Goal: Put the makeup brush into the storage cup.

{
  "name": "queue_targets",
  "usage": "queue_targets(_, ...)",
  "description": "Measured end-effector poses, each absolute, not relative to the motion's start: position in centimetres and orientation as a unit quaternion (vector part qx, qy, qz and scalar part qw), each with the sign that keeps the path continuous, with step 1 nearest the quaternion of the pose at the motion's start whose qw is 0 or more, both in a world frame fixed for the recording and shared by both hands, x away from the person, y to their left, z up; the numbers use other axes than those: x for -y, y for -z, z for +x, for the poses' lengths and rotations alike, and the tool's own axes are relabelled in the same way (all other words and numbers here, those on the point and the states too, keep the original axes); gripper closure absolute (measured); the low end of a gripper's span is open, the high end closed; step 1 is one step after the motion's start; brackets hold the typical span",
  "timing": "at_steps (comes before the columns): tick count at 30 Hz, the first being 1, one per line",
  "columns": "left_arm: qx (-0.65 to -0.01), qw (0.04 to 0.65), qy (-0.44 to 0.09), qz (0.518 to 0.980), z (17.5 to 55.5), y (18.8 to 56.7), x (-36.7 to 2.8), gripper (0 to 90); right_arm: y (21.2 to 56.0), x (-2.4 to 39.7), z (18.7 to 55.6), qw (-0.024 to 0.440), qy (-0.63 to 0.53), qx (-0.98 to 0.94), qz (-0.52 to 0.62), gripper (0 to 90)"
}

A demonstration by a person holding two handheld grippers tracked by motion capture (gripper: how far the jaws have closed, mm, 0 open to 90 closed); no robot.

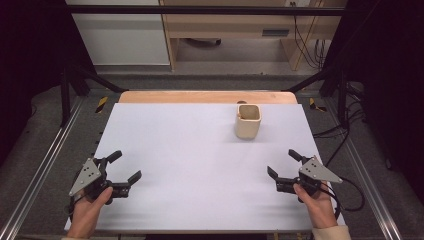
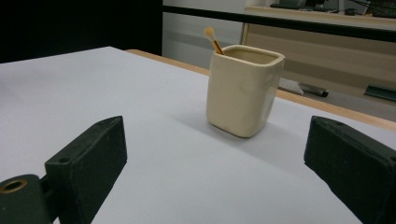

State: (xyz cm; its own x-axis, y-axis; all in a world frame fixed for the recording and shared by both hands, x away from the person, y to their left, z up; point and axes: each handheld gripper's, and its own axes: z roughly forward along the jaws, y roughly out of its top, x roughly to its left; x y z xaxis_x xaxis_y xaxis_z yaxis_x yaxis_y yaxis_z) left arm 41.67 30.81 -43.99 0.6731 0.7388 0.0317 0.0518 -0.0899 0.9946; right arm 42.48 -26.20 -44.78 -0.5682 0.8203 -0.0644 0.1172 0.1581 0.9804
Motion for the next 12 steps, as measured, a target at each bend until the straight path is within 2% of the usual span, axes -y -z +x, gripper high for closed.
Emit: queue_targets(12, -0.296, 0.622, -0.282, 0.668, 42.0, 44.1, -30.7, 1.1, 45.5, 24.9, 43.0, 0.299, -0.565, -0.696, 0.327, 6.1)
